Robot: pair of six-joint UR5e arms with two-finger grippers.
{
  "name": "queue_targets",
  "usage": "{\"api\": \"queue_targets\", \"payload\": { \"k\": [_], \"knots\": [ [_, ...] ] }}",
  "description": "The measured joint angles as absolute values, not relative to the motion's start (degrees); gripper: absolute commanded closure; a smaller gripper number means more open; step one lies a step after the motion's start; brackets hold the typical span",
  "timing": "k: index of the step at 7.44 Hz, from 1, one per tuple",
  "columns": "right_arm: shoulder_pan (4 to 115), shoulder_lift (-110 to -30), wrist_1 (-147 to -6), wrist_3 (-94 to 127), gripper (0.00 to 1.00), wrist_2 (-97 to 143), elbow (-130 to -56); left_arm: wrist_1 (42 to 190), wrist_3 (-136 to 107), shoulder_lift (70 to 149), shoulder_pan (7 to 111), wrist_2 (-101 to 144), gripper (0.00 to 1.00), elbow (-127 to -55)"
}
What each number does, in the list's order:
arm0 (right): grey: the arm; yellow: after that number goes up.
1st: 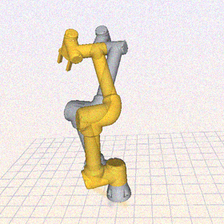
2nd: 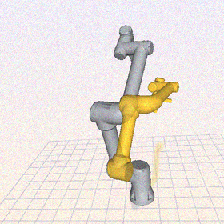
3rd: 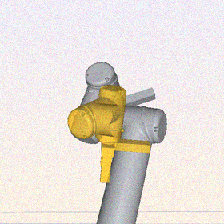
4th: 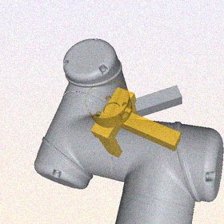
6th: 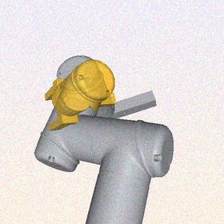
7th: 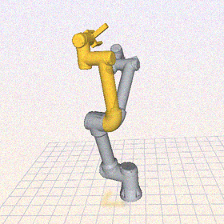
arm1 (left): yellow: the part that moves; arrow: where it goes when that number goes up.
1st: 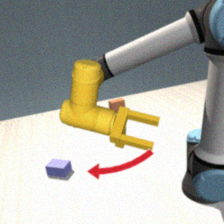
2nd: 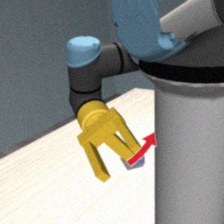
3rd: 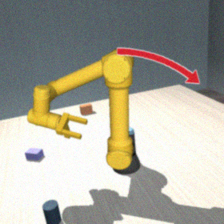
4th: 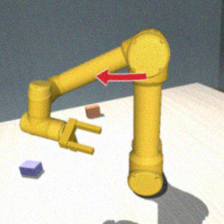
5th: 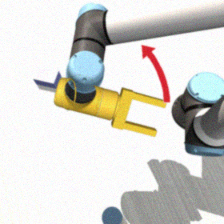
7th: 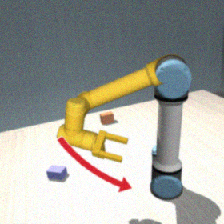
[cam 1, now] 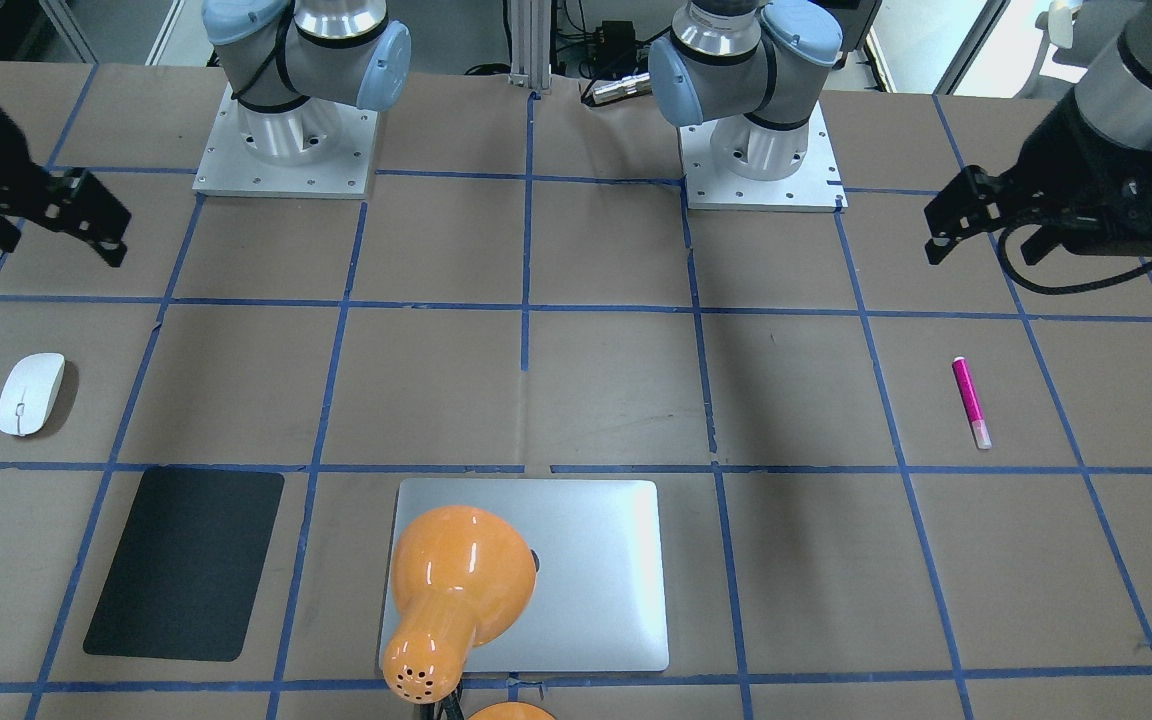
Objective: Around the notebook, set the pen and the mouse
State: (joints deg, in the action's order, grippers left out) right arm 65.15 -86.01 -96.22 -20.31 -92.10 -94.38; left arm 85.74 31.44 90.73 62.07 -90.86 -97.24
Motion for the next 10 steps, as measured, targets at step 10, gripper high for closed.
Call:
{"api": "queue_targets", "payload": {
  "k": [10],
  "knots": [
    [51.9, -73.8, -128.2, -36.9, 0.00, -92.1, -111.5, 42.6, 42.9, 107.8, 49.3, -90.3, 0.30, -120.2]
  ]
}}
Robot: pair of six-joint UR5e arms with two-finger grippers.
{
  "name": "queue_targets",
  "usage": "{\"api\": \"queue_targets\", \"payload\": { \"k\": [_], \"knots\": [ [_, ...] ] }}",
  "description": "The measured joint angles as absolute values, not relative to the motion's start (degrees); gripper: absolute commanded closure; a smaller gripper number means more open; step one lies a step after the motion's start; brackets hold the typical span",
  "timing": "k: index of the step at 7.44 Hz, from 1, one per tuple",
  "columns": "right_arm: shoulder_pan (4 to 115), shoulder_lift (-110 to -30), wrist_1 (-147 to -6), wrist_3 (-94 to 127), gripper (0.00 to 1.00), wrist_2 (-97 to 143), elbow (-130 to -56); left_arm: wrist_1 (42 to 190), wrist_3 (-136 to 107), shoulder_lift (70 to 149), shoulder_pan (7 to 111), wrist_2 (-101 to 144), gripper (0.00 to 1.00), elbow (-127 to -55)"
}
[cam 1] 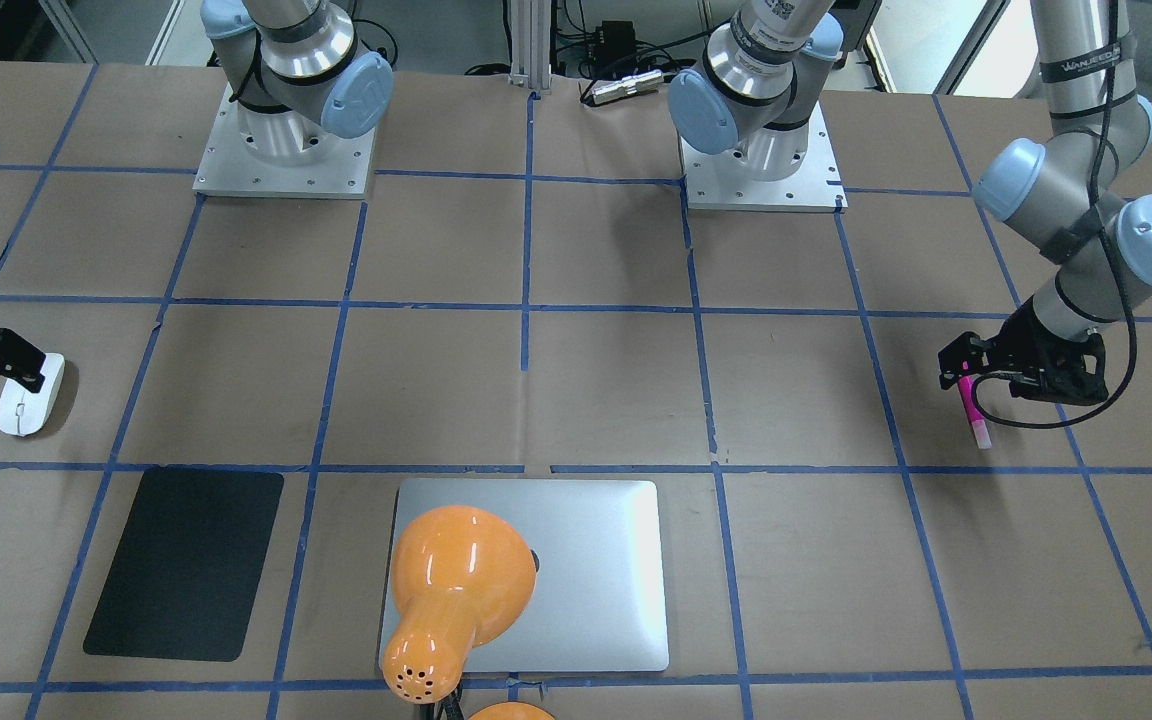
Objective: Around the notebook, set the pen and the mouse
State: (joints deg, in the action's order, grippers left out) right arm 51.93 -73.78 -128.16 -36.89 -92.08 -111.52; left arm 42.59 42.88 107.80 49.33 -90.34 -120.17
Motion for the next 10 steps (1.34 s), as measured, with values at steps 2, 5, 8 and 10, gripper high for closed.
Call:
{"api": "queue_targets", "payload": {
  "k": [2, 5, 8, 10],
  "knots": [
    [51.7, -71.7, -129.0, -38.0, 0.00, -91.8, -111.6, 42.2, 42.4, 108.4, 49.2, -90.1, 0.89, -120.3],
    [51.7, -68.8, -128.6, -38.6, 0.00, -92.5, -111.6, 42.3, 42.3, 108.5, 49.2, -90.1, 1.00, -120.4],
    [51.7, -68.5, -127.5, -38.7, 0.04, -95.0, -113.1, 46.4, 30.8, 106.0, 50.0, -90.2, 1.00, -120.1],
    [51.7, -68.5, -127.9, -38.7, 0.26, -95.3, -113.4, 51.7, 13.0, 101.9, 55.4, -90.0, 1.00, -120.2]
  ]
}}
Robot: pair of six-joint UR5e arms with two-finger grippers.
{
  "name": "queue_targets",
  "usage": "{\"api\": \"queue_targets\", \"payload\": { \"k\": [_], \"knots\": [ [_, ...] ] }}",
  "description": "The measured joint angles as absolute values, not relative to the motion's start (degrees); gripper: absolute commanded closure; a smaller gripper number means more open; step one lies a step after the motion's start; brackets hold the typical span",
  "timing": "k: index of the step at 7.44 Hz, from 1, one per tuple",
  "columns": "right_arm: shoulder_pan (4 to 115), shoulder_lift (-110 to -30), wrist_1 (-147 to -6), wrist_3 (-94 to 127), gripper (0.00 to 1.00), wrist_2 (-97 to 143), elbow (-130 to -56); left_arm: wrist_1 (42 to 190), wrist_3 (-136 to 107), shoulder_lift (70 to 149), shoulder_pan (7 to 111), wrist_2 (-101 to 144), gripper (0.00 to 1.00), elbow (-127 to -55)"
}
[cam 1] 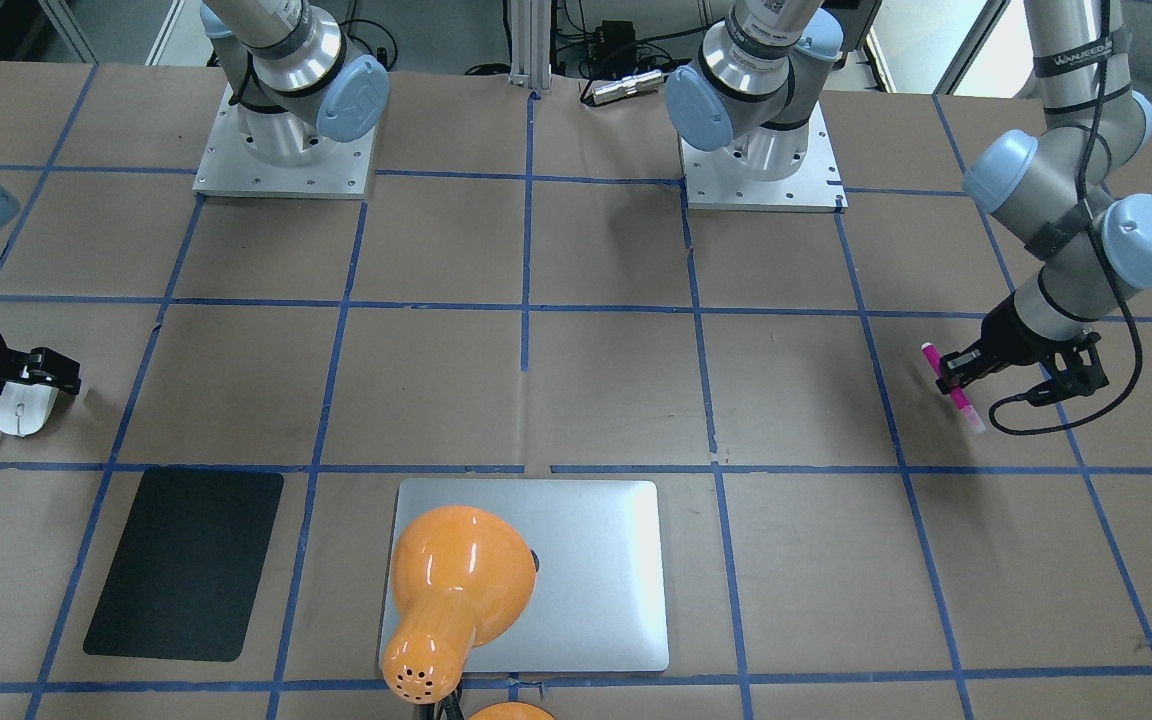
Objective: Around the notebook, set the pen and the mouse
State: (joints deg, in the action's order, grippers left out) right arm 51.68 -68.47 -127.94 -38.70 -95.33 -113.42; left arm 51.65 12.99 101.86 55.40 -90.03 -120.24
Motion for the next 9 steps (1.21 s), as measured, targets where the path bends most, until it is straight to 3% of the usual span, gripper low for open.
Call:
{"api": "queue_targets", "payload": {
  "k": [2, 3, 6, 9],
  "knots": [
    [51.7, -68.5, -128.1, -38.7, 0.61, -95.3, -113.4, 55.8, -10.1, 97.9, 66.8, -90.2, 1.00, -120.4],
    [51.7, -68.6, -128.1, -38.7, 0.73, -95.6, -113.3, 56.3, -22.0, 96.7, 73.1, -90.1, 1.00, -120.4],
    [51.7, -69.3, -127.6, -38.6, 0.72, -98.5, -113.0, 53.9, -62.9, 98.0, 94.0, -89.8, 1.00, -120.1],
    [54.7, -70.7, -127.3, -37.5, 0.72, -98.0, -110.3, 44.8, -93.6, 104.9, 108.7, -89.7, 1.00, -118.0]
  ]
}}
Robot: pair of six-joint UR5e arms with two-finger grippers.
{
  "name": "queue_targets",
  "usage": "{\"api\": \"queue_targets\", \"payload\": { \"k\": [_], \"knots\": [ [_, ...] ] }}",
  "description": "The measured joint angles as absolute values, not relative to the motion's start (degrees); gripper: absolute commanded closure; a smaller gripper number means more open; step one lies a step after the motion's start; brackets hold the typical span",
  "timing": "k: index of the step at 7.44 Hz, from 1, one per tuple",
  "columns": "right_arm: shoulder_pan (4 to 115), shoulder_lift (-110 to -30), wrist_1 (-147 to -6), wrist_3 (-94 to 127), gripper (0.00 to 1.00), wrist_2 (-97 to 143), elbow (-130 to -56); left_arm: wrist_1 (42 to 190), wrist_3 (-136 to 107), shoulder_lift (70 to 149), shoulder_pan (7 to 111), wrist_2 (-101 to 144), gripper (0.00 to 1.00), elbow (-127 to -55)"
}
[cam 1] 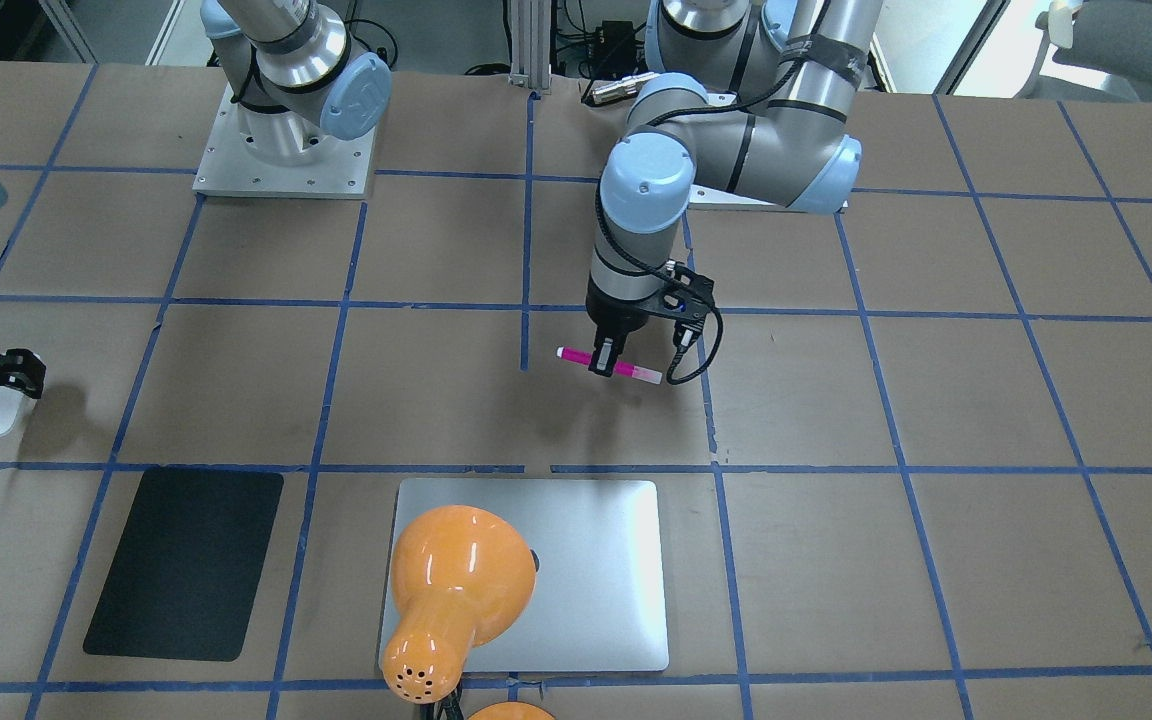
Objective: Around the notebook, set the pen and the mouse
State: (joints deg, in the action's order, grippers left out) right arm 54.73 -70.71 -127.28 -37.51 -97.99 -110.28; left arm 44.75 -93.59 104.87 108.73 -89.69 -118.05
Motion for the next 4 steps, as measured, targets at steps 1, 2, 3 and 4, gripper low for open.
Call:
{"api": "queue_targets", "payload": {
  "k": [1, 2, 3, 4],
  "knots": [
    [57.7, -70.6, -127.1, -35.4, 0.70, -97.9, -108.6, 43.5, -99.1, 108.0, 111.6, -89.7, 1.00, -115.9],
    [61.0, -70.2, -127.1, -31.9, 0.69, -97.5, -107.0, 42.9, -102.1, 110.1, 113.8, -89.8, 1.00, -114.3],
    [64.1, -69.7, -127.2, -27.8, 0.69, -95.9, -105.6, 42.7, -104.0, 111.3, 115.4, -89.9, 1.00, -113.4],
    [66.7, -68.8, -127.3, -24.1, 0.69, -93.8, -104.0, 42.6, -105.1, 111.9, 116.2, -89.9, 1.00, -113.1]
  ]
}}
